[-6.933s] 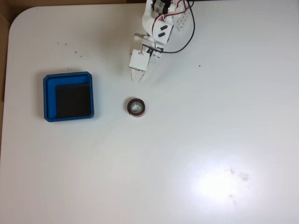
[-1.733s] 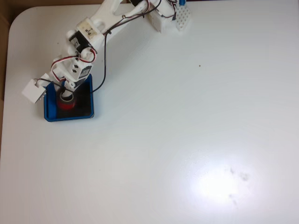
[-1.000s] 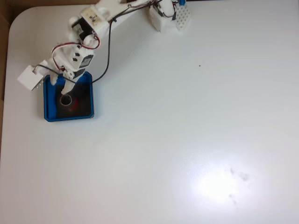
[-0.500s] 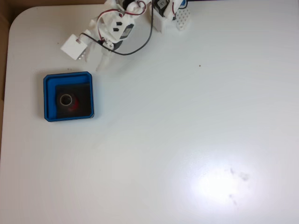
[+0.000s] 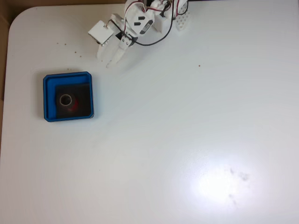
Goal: Pick the red roll and drop it in the blue box
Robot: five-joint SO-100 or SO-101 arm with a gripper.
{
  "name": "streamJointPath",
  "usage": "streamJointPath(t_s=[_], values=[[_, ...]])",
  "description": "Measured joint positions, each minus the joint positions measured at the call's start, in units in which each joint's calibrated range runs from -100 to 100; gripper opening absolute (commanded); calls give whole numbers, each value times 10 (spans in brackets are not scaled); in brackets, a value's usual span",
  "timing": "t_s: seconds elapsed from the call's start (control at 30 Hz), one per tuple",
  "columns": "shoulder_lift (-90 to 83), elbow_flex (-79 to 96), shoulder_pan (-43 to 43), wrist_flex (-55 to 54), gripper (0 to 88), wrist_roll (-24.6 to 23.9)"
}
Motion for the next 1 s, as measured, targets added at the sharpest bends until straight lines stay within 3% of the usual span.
streamJointPath(t_s=[0.37,0.77,1.0], values=[[-195,177,-67,-27,157,0],[-229,184,-79,-27,157,0],[-229,184,-199,-27,157,0]])
